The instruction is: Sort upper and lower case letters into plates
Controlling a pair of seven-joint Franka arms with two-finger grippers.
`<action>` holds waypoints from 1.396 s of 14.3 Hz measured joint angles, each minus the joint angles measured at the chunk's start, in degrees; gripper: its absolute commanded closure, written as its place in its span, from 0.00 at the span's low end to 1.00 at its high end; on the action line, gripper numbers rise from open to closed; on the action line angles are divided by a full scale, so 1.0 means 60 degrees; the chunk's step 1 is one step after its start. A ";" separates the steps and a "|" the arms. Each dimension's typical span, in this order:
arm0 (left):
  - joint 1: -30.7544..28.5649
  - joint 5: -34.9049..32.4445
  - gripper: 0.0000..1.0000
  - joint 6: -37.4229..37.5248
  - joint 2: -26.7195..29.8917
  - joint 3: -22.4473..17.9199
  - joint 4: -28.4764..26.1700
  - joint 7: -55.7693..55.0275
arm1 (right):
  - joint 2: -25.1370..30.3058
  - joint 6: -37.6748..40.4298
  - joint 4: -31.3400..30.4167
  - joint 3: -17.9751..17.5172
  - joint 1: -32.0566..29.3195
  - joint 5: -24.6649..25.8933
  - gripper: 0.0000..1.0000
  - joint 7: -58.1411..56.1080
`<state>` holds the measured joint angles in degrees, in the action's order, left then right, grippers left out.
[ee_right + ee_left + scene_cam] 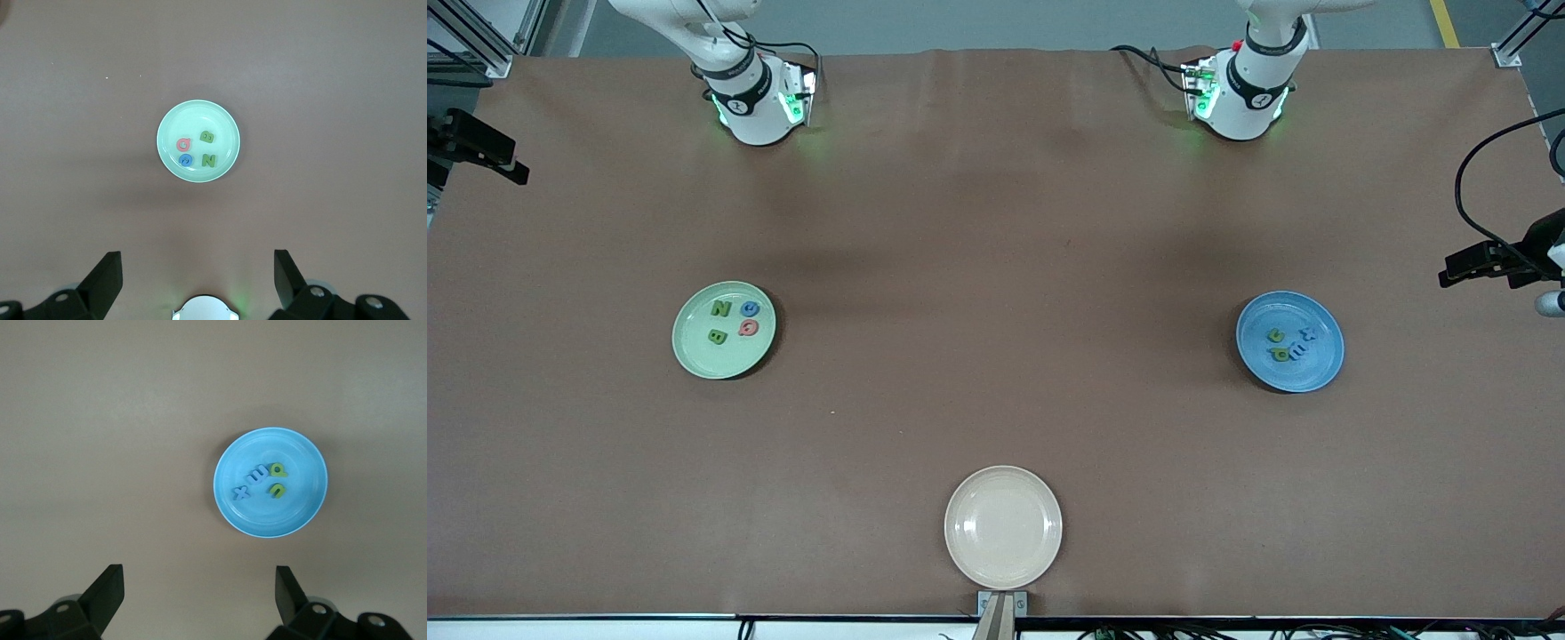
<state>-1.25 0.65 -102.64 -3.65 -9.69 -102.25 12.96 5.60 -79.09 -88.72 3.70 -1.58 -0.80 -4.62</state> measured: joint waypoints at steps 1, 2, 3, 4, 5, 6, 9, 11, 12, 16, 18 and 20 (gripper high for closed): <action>0.0063 0.0000 0.00 0.0045 0.0000 0.0000 0.0051 -0.0103 | 0.0001 0.0001 0.0000 -0.0004 0.0000 0.0000 0.00 0.0000; 0.0096 0.0000 0.00 0.0069 0.0000 0.0000 0.0080 -0.0146 | 0.0001 0.0003 0.0000 -0.0016 0.0002 -0.0004 0.00 0.0000; 0.0118 0.0001 0.00 0.0095 0.0000 -0.0003 0.0101 -0.0156 | 0.0002 0.0009 0.0000 -0.0044 0.0015 -0.0006 0.00 0.0000; 0.0145 0.0001 0.00 0.0116 -0.0001 -0.0006 0.0129 -0.0165 | 0.0003 0.0014 0.0000 -0.0079 0.0033 -0.0006 0.00 0.0000; 0.0173 0.0001 0.00 0.0147 0.0000 -0.0009 0.0176 -0.0194 | 0.0003 0.0015 0.0000 -0.0107 0.0046 -0.0006 0.00 0.0000; 0.0193 0.0001 0.00 0.0178 0.0000 -0.0009 0.0228 -0.0253 | 0.0004 0.0015 0.0000 -0.0120 0.0048 -0.0006 0.00 0.0001; 0.0216 0.0019 0.00 0.0380 0.0045 0.0058 0.0360 -0.0360 | 0.0004 0.0015 0.0000 -0.0120 0.0047 -0.0006 0.00 0.0001; 0.0223 0.0058 0.00 0.0595 0.0266 0.0342 0.0457 -0.0860 | 0.0004 0.0015 0.0001 -0.0118 0.0047 -0.0006 0.00 0.0001; 0.0227 0.0063 0.00 0.0714 0.0434 0.0659 0.0478 -0.1348 | 0.0005 0.0011 0.0002 -0.0115 0.0047 -0.0006 0.00 0.0002; 0.0343 0.0064 0.00 0.0814 0.0741 0.1685 0.0504 -0.2558 | 0.0008 -0.0007 0.0014 -0.0112 0.0046 -0.0006 0.00 0.0341; 0.0312 0.0064 0.00 0.0814 0.0809 0.1665 0.0605 -0.2560 | 0.0008 -0.0012 0.0019 -0.0113 0.0046 -0.0006 0.00 0.0390; 0.0259 0.0064 0.00 0.0815 0.0967 0.1600 0.0710 -0.2550 | 0.0008 -0.0013 0.0022 -0.0113 0.0046 -0.0035 0.00 0.0421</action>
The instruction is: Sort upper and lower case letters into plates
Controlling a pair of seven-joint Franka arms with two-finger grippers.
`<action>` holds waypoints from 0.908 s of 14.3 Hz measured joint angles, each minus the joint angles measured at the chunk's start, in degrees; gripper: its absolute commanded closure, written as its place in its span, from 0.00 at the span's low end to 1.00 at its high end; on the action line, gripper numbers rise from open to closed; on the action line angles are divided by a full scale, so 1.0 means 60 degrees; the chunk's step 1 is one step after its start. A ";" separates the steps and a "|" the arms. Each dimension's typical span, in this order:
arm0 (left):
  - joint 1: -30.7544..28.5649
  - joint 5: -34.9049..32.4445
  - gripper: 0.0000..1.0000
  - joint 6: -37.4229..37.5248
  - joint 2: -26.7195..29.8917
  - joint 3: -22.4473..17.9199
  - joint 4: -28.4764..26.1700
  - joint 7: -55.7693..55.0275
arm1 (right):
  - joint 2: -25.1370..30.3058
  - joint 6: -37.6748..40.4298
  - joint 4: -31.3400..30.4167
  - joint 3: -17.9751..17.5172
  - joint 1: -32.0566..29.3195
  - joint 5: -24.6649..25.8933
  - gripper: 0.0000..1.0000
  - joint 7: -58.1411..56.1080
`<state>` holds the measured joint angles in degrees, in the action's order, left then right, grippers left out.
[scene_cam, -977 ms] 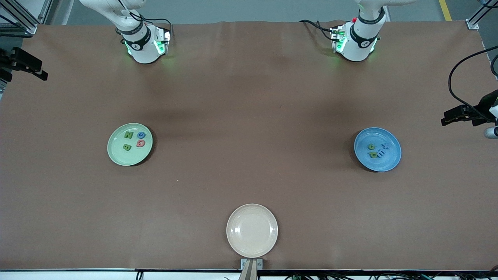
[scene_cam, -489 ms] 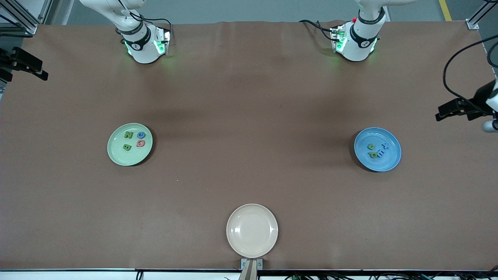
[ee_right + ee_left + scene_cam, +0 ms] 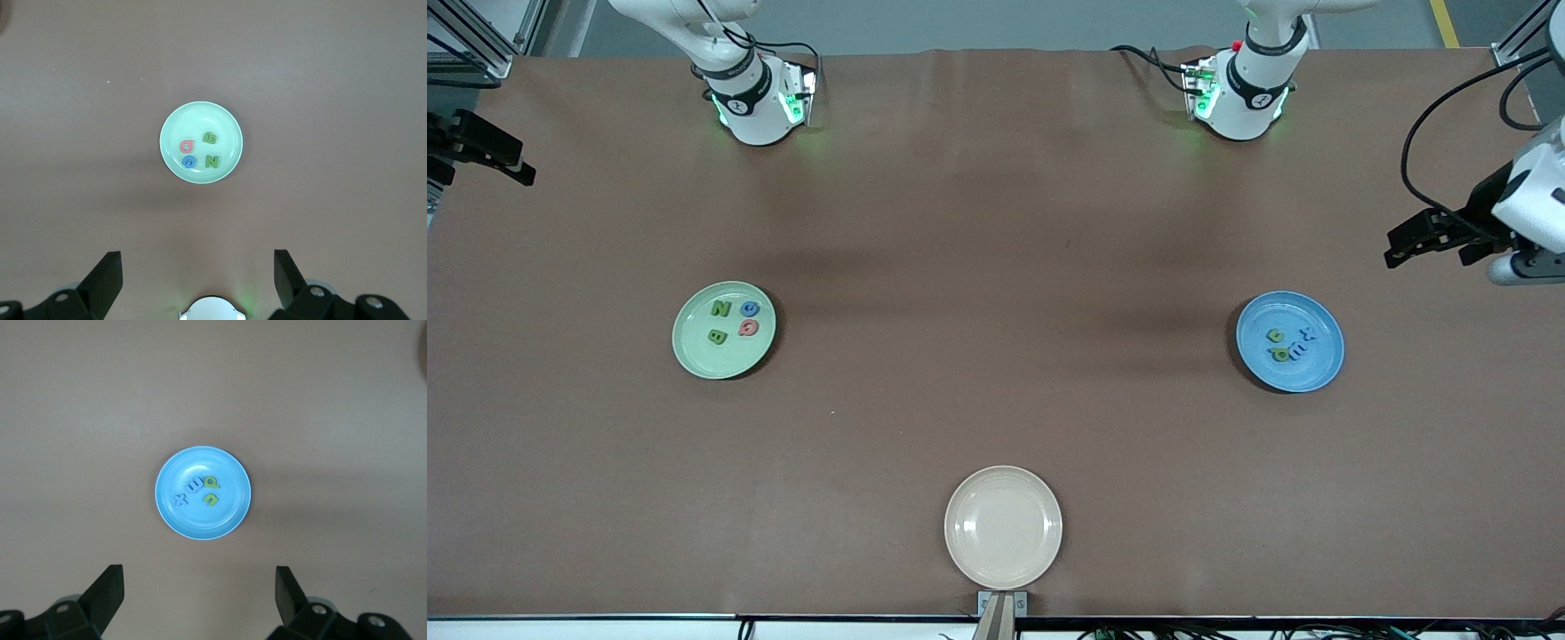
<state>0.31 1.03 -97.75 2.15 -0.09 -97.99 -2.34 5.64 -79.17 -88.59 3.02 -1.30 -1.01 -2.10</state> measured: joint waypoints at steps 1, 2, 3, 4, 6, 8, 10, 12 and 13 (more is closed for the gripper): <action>-0.0023 0.0000 0.00 0.0002 0.0075 -0.0022 0.0052 0.0015 | 0.0000 0.0000 0.0000 -0.0004 0.0000 -0.0031 0.00 0.0009; -0.0042 0.0000 0.00 0.0001 0.0121 -0.0036 0.0134 0.0029 | 0.0000 0.0000 0.0000 -0.0009 0.0001 -0.0046 0.00 0.0014; -0.0051 0.0000 0.00 0.0001 0.0133 -0.0046 0.0254 0.0045 | 0.0000 0.0000 0.0000 -0.0013 0.0003 -0.0052 0.00 0.0015; -0.0053 0.0000 0.00 0.0001 0.0132 -0.0049 0.0376 0.0056 | 0.0000 0.0000 0.0000 -0.0015 0.0003 -0.0055 0.00 0.0016; -0.0054 0.0000 0.00 0.0112 0.0132 -0.0051 0.0636 0.0061 | 0.0000 0.0006 0.0000 -0.0015 0.0004 -0.0057 0.00 0.0016; -0.0046 0.0000 0.00 0.0448 0.0133 -0.0049 0.0882 0.0061 | 0.0000 0.0014 0.0000 -0.0014 0.0003 -0.0057 0.00 0.0017; -0.0029 0.0000 0.00 0.0610 0.0133 -0.0029 0.1010 0.0059 | 0.0000 0.0015 0.0000 -0.0012 0.0003 -0.0057 0.00 0.0018; -0.0008 0.0000 0.00 0.0650 0.0131 -0.0008 0.1065 0.0055 | 0.0000 0.0015 0.0000 -0.0008 0.0003 -0.0057 0.00 0.0018; 0.0012 0.0000 0.00 0.0770 0.0121 -0.0001 0.1149 0.0053 | 0.0000 0.0015 0.0000 -0.0009 0.0003 -0.0057 0.00 0.0018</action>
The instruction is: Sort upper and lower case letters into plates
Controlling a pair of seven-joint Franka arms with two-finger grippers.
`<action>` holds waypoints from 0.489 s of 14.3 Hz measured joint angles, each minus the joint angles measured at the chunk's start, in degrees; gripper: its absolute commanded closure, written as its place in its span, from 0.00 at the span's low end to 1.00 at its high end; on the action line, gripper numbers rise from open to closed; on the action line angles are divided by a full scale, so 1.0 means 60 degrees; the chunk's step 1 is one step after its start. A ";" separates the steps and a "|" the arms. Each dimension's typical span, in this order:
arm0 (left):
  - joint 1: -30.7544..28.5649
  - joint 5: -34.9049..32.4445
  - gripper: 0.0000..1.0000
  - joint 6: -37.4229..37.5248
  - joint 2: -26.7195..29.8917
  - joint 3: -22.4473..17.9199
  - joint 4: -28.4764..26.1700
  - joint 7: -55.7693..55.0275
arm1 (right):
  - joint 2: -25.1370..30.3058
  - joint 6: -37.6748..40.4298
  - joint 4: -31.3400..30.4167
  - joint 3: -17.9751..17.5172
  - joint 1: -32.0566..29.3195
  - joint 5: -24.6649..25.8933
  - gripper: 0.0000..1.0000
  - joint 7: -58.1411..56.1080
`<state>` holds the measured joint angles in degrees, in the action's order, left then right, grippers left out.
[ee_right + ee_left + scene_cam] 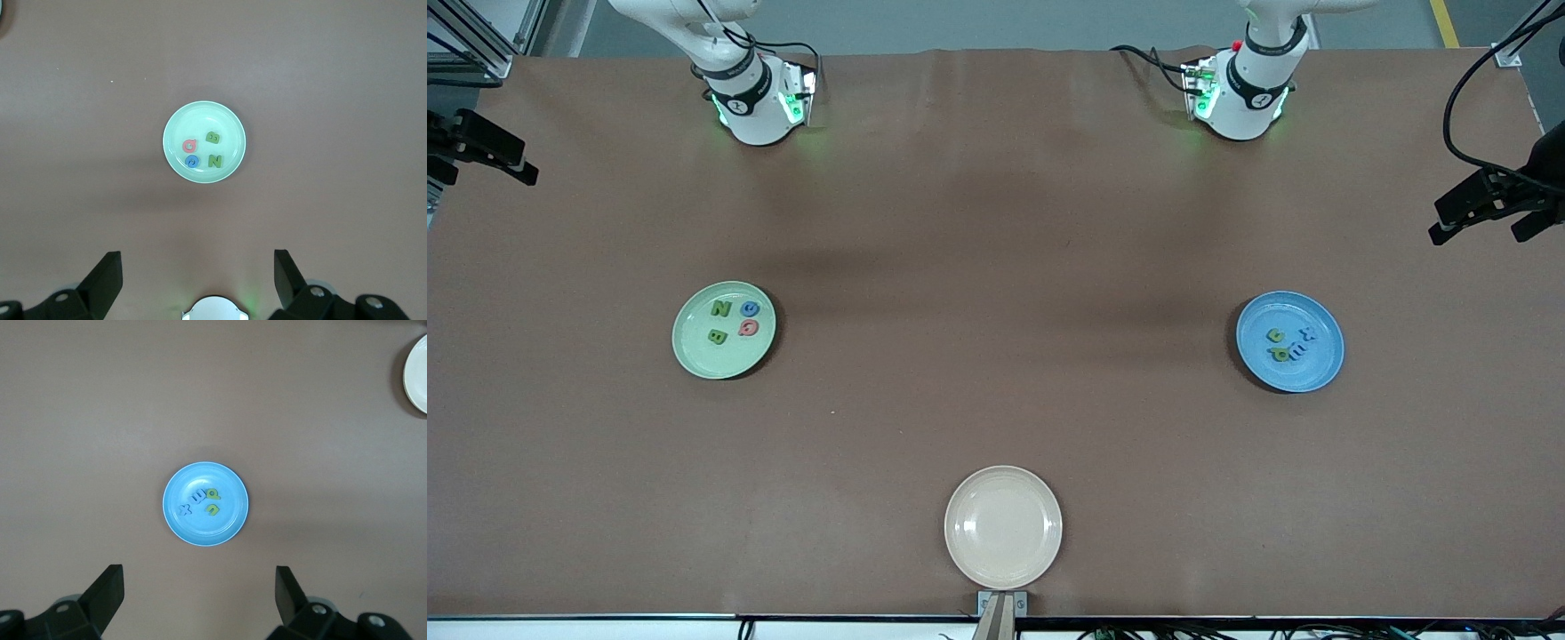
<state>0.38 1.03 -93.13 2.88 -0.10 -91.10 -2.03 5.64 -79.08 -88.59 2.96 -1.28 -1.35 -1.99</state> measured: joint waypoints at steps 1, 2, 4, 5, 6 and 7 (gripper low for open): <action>0.0021 0.0000 0.00 0.0220 -0.0043 0.0004 0.0168 -0.0004 | 0.0000 0.0000 0.0000 0.0000 0.0000 0.0000 0.00 0.0000; 0.0026 0.0000 0.00 0.0390 -0.0108 0.0008 0.0321 -0.0004 | 0.0000 0.0000 0.0000 0.0000 0.0000 0.0000 0.00 0.0000; 0.0026 0.0000 0.00 0.0528 -0.0238 0.0011 0.0464 -0.0005 | 0.0000 0.0004 -0.0001 0.0000 0.0000 0.0000 0.00 0.0000; 0.0027 0.0000 0.00 0.0534 -0.0287 0.0026 0.0468 -0.0006 | 0.0000 0.0004 -0.0001 0.0000 0.0000 0.0000 0.00 0.0000; 0.0028 0.0000 0.00 0.0536 -0.0322 0.0060 0.0468 -0.0011 | 0.0000 0.0004 -0.0001 0.0000 0.0000 0.0000 0.00 0.0000; 0.0028 0.0000 0.00 0.0537 -0.0330 0.0089 0.0458 -0.0019 | 0.0000 0.0003 -0.0001 0.0001 0.0000 0.0000 0.00 0.0000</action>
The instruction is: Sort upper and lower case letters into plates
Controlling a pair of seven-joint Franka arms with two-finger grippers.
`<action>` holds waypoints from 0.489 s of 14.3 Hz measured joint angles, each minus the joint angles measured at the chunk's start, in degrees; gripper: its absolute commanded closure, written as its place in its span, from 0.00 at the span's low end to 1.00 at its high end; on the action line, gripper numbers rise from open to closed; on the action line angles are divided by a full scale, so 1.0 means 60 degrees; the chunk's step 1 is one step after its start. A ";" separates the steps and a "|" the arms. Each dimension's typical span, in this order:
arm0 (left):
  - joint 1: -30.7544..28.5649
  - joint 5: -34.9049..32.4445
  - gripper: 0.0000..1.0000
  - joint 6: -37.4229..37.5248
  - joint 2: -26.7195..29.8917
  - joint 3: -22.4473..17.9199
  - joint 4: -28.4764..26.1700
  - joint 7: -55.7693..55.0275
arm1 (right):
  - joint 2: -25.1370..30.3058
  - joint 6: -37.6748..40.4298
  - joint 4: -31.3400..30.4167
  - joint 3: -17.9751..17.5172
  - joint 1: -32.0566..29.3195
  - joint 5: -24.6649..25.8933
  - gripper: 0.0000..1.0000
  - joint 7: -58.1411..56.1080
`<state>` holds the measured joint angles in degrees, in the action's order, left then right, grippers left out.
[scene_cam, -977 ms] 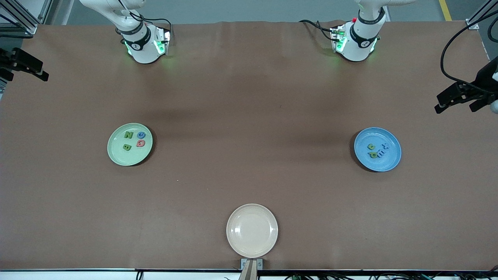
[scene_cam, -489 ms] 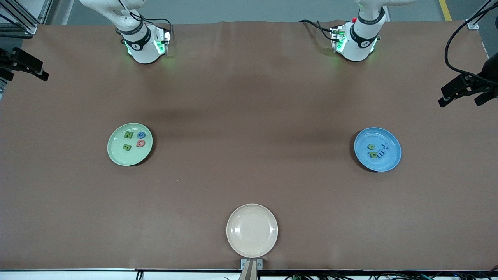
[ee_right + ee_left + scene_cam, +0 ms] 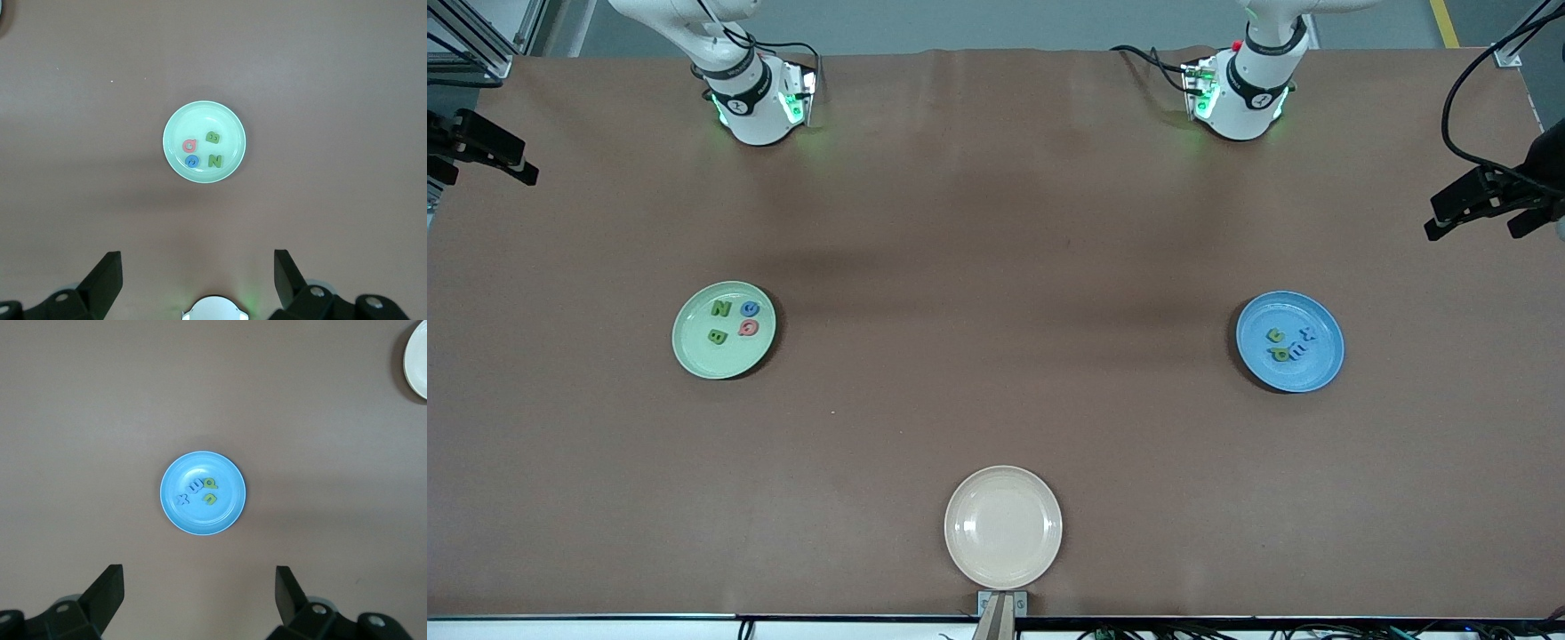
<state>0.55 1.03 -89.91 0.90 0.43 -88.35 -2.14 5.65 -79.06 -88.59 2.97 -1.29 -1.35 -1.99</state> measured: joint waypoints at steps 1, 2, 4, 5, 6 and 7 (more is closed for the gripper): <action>0.0000 0.0000 0.00 -0.0010 0.0008 0.0012 -0.0027 -0.0004 | 0.0000 0.0000 0.0000 0.0000 0.0000 0.0000 0.00 0.0000; -0.0001 0.0000 0.00 -0.0038 0.0017 0.0013 -0.0057 -0.0004 | 0.0000 -0.0001 0.0000 0.0000 0.0000 0.0000 0.00 0.0000; -0.0006 0.0000 0.00 -0.0070 0.0020 0.0013 -0.0072 -0.0004 | 0.0000 -0.0001 0.0000 0.0001 0.0000 0.0000 0.00 0.0000; -0.0007 0.0000 0.00 -0.0075 0.0021 0.0013 -0.0074 -0.0004 | 0.0000 -0.0001 0.0000 0.0001 0.0000 0.0001 0.00 0.0000; -0.0007 0.0000 0.00 -0.0081 0.0021 0.0013 -0.0074 -0.0004 | 0.0000 -0.0001 0.0000 0.0001 0.0000 0.0002 0.00 0.0000; -0.0010 0.0000 0.00 -0.0090 0.0021 0.0013 -0.0074 -0.0004 | 0.0000 -0.0006 0.0000 0.0001 0.0000 0.0003 0.00 0.0000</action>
<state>0.49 1.03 -90.45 1.03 0.51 -88.80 -2.16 5.65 -79.09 -88.59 2.97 -1.29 -1.33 -1.99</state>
